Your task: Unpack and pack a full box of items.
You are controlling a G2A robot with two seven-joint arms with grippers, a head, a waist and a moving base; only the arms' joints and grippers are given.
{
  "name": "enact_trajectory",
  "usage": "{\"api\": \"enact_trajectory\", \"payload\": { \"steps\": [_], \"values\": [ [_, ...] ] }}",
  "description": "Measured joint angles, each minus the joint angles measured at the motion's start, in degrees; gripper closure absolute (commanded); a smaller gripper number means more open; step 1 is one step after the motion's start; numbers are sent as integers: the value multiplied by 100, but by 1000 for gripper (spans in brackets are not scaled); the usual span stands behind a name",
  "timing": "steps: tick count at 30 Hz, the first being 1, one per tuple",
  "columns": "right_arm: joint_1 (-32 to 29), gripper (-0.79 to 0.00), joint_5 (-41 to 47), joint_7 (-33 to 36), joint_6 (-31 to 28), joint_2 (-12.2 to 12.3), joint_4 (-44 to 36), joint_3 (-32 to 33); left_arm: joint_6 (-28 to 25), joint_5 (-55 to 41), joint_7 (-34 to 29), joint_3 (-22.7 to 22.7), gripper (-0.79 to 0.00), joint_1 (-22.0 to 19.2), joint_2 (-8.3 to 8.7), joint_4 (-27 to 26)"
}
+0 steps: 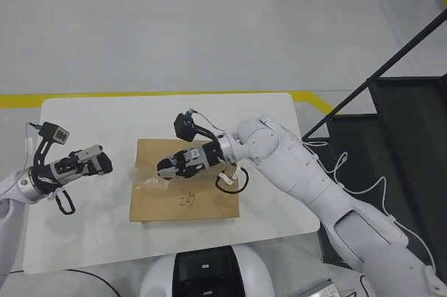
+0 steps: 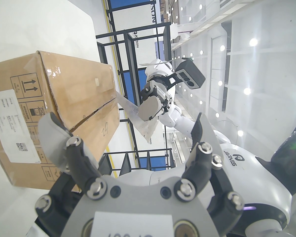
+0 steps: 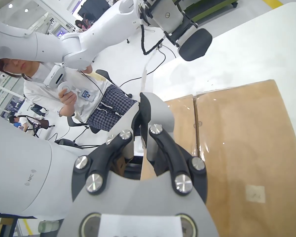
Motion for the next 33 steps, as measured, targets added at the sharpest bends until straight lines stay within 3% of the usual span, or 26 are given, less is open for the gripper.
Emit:
{"api": "enact_trajectory", "payload": {
  "steps": [17,29,30,31,32,33],
  "values": [
    [855,0,-856,-872,742,-868,1475,-1275,-9,-43,-32,-123,-785,26,12,74],
    [950,-3,-1458,-1368,858,-1174,1954,-1486,-245,-371,161,-453,-785,202,14,38],
    [950,-308,-1510,-1378,865,-1181,1952,-1488,-269,-405,198,-499,-785,229,14,30],
    [946,-714,-1566,-1390,879,-1187,1944,-1490,-291,-443,237,-546,-785,258,14,24],
    [935,-785,-1634,-1411,904,-1192,1928,-1489,-317,-493,292,-611,-785,298,14,20],
    [923,-785,-1679,-1429,923,-1194,1914,-1484,-331,-534,336,-658,-785,329,14,20]
  ]
}}
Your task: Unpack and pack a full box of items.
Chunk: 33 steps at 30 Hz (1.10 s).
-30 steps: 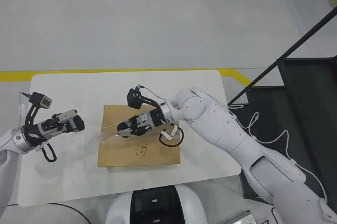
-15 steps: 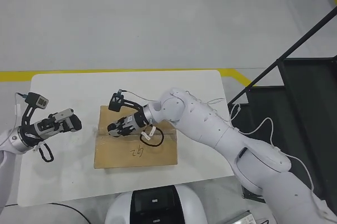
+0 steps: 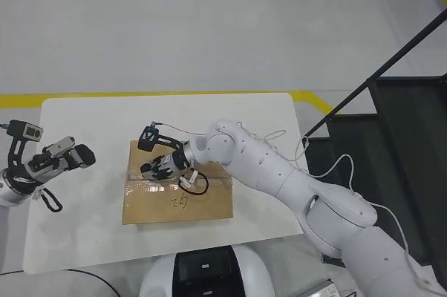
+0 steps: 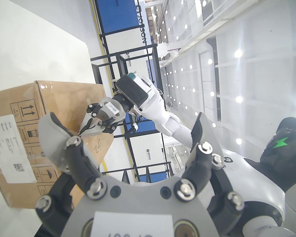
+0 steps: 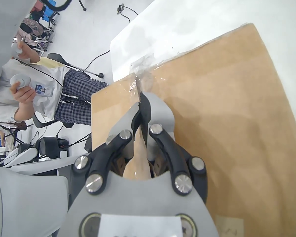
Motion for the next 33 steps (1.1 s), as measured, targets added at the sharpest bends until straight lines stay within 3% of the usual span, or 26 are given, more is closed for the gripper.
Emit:
{"api": "enact_trajectory", "payload": {
  "steps": [7,23,29,33],
  "values": [
    [-140,-785,-336,-215,-11,49,-205,125,-77,-233,252,-236,-785,195,-16,-16],
    [-784,-785,-1127,-563,-200,433,-1269,752,-307,-510,999,-623,-785,555,-96,104],
    [-850,-785,-1705,-608,-17,441,-1574,717,-301,-494,1028,-672,-785,622,-116,102],
    [-898,-785,-2095,-1049,0,431,-1691,765,-289,-502,1017,-714,-785,651,-127,101]
  ]
}}
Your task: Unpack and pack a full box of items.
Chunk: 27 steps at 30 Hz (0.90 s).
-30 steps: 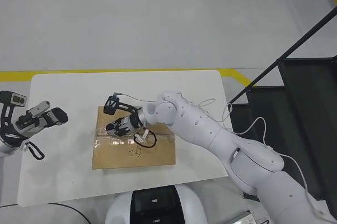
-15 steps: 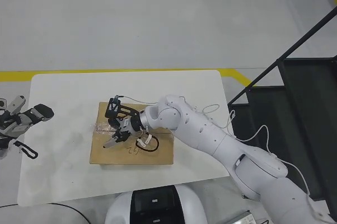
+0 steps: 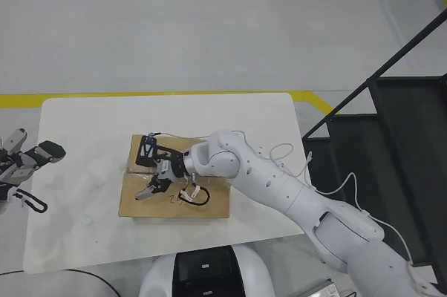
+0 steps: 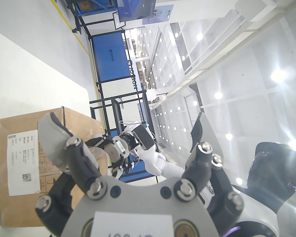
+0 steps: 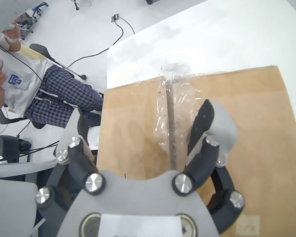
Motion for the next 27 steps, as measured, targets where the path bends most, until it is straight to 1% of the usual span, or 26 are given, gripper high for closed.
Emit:
{"api": "enact_trajectory", "payload": {
  "steps": [5,7,9,10,11,13,14,15,17,19,22,24,27],
  "values": [
    [-254,-785,-851,-932,32,86,-257,231,16,-7,-5,-46,-785,20,-14,-12],
    [-397,-785,-830,-1052,-19,125,-240,350,26,5,-10,-46,-785,13,-19,-18],
    [-543,-785,-309,-729,-264,155,-78,481,39,15,-19,-36,-785,-1,-26,-29],
    [-557,-785,95,-413,-336,166,22,523,43,19,-26,-30,-785,-7,-29,-33],
    [-513,-785,792,137,-295,183,121,577,49,27,-42,-19,-785,-15,-33,-42],
    [-444,-785,1974,1005,31,218,157,665,59,48,-77,3,-785,-30,-37,-57],
    [-391,-785,2681,1514,310,258,118,756,67,65,-101,20,-785,-43,-41,-65],
    [-373,-785,3099,1820,487,292,42,836,71,71,-113,31,-785,-53,-43,-69],
    [-429,-785,3653,2333,735,383,-253,1045,66,78,-128,54,-785,-77,-51,-69],
    [-530,-785,3702,2533,831,471,-581,1253,57,56,-142,71,-785,-97,-59,-67],
    [-781,-785,3480,2561,1038,607,-1138,1582,20,31,-153,86,-785,-116,-71,-73],
    [-994,-785,3493,2606,1277,681,-1440,1759,-1,23,-162,82,-785,-112,-79,-81],
    [-1276,-785,3766,2815,1751,763,-1659,1945,-26,17,-184,53,-785,-84,-86,-85]
  ]
}}
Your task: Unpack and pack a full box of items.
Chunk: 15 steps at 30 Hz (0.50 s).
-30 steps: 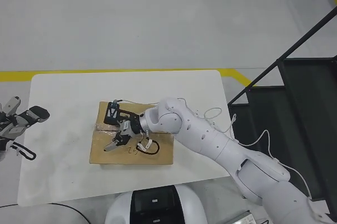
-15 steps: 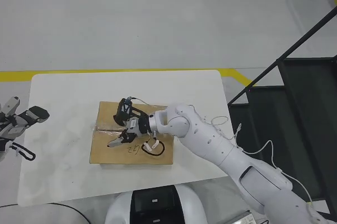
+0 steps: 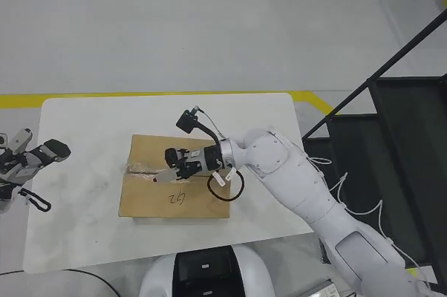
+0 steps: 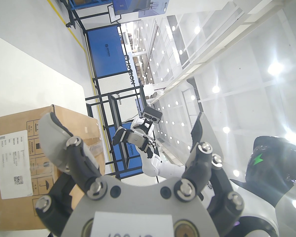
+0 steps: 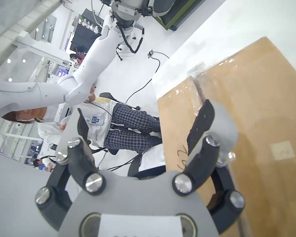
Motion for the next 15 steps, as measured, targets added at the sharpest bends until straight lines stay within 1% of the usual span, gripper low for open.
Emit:
{"api": "enact_trajectory", "payload": {
  "steps": [3,8,15],
  "values": [
    [-204,-785,279,151,560,61,-41,161,-14,-13,-27,-12,-785,17,-9,8],
    [-376,-785,533,177,1160,92,158,202,-14,-7,-90,44,-785,-2,-27,-5],
    [-223,-785,376,-383,1204,-24,741,-169,-28,7,-181,123,-785,-54,-50,17]
  ]
}}
